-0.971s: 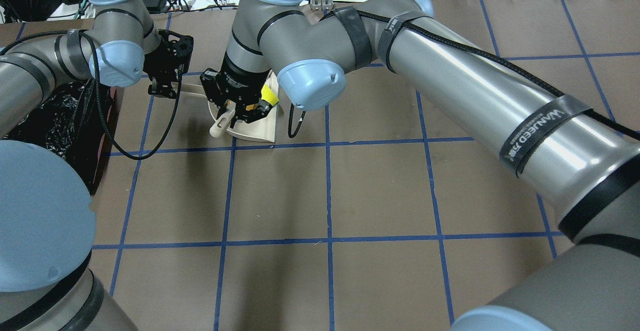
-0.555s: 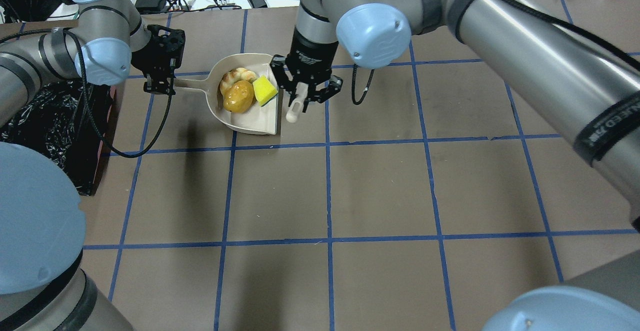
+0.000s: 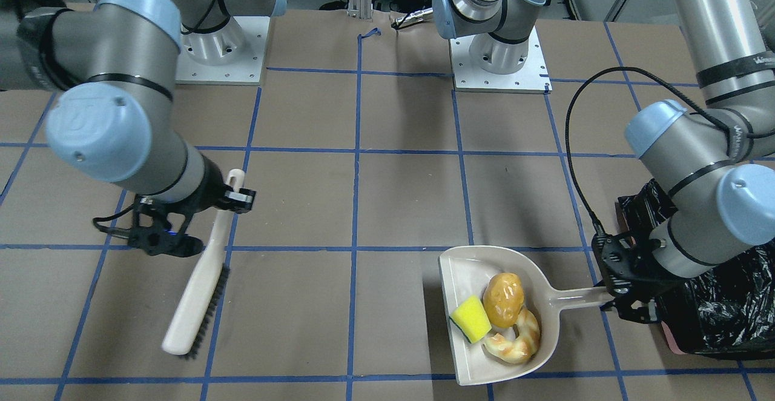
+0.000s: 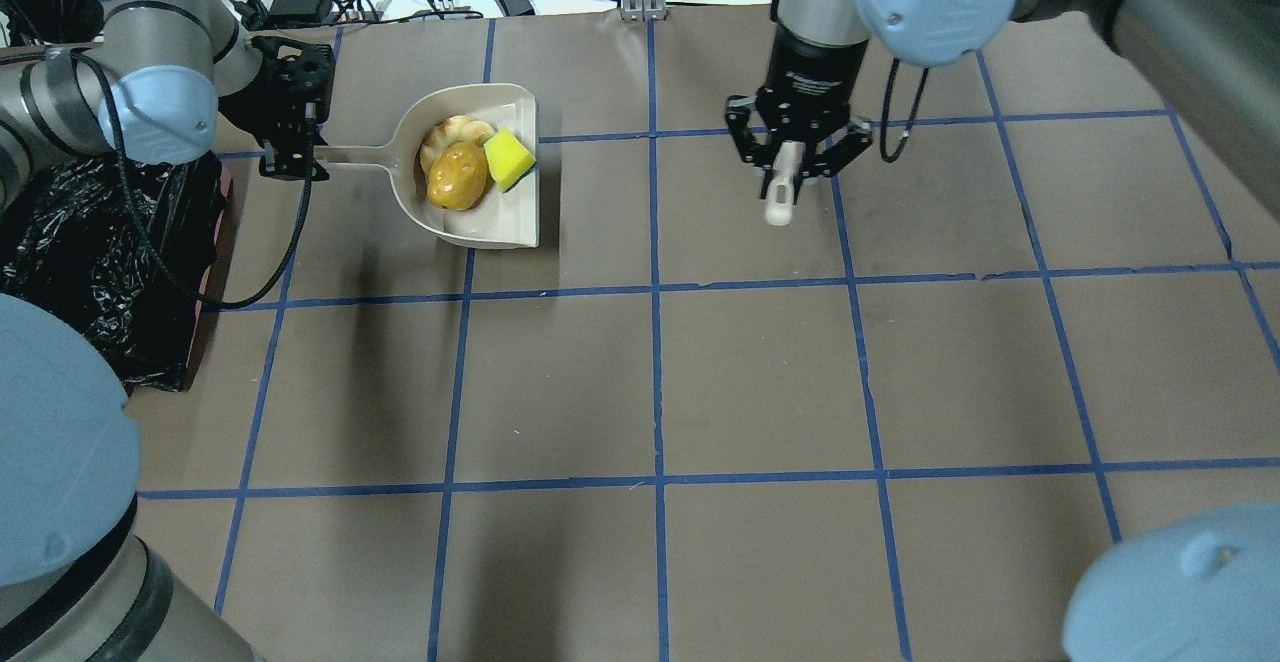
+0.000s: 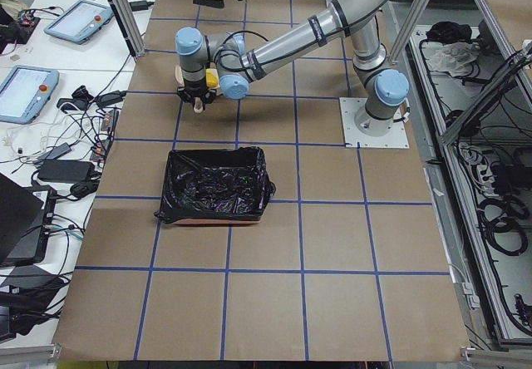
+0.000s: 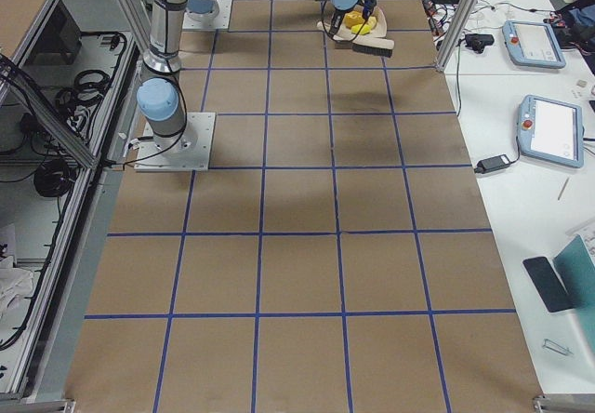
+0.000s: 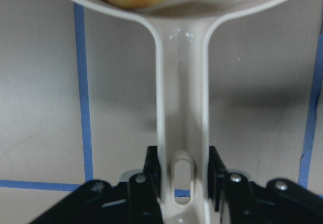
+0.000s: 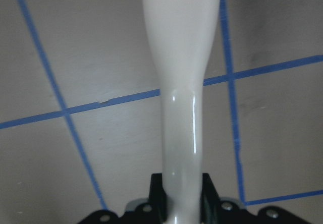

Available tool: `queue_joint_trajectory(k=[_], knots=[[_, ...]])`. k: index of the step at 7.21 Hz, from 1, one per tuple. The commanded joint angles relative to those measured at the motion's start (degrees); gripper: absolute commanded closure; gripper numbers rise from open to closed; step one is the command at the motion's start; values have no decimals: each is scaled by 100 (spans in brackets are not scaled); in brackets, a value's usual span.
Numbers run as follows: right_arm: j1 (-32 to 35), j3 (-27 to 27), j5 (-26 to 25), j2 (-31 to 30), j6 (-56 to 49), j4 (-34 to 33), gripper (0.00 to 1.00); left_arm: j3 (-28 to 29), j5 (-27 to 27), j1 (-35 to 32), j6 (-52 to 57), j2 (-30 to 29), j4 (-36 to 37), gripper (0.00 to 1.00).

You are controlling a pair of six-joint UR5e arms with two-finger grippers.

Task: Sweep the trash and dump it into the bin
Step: 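Lift the dustpan over the black bin with the left gripper while the right withdraws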

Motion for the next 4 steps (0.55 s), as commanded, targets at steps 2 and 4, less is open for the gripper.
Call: queue_joint_trajectory(k=[2,4], knots=[[-1048,444,-649,-92,-1206,-128,100,994,-84,754,595,138,-1505,92],[-1365,1022,-728,-48,-1940,-1107,100,1075,-58,1597,1707,270,-1753,93]])
